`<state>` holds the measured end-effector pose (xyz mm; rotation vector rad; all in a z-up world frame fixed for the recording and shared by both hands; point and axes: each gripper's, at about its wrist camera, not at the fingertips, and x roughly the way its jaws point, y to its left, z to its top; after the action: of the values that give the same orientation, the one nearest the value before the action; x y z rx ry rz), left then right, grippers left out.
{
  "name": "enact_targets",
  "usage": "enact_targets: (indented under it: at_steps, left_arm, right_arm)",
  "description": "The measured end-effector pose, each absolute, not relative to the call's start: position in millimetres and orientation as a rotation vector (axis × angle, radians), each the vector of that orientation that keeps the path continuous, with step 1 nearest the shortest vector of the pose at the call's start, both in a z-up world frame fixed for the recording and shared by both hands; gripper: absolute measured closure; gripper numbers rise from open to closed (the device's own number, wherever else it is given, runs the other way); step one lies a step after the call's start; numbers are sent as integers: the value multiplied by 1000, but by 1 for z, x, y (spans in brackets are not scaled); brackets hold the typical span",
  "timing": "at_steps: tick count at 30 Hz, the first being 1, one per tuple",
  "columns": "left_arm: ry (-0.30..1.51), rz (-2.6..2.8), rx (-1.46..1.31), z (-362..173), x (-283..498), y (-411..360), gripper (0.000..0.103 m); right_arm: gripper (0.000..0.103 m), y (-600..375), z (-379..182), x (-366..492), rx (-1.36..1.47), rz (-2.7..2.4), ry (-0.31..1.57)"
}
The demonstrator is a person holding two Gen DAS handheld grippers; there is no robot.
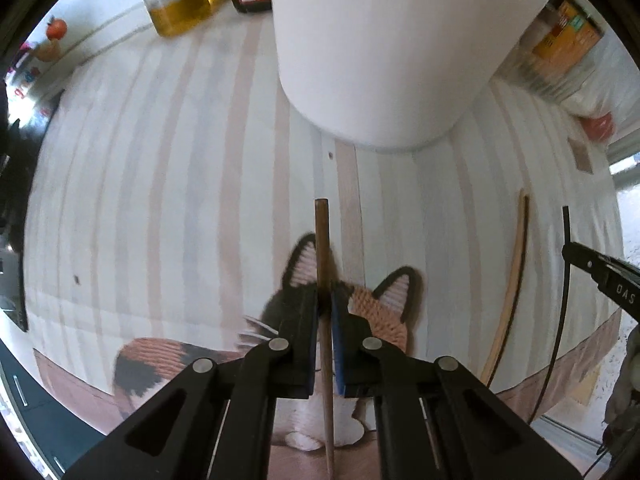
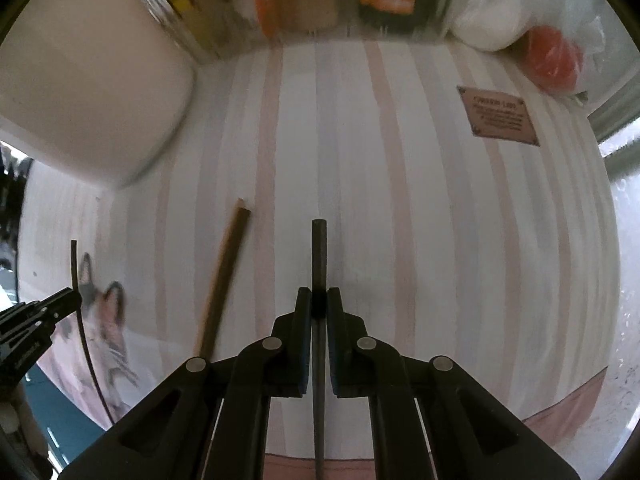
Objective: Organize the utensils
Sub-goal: 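Lift both held chopsticks and insert them into the holder's slots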
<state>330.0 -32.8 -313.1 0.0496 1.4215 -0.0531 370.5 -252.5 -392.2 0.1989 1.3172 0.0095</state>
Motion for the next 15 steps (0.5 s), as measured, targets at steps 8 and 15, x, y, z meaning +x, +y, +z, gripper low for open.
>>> enact_targets:
  at_steps: [8, 15]
  left_arm:
    - [1249, -45, 52, -248, 328, -20, 99]
    - [1160, -44, 34, -217, 324, -17, 99]
  right_arm:
    - [96, -258, -334, 343, 259, 16, 1136]
    - [96, -253, -300, 335, 268, 35, 1012]
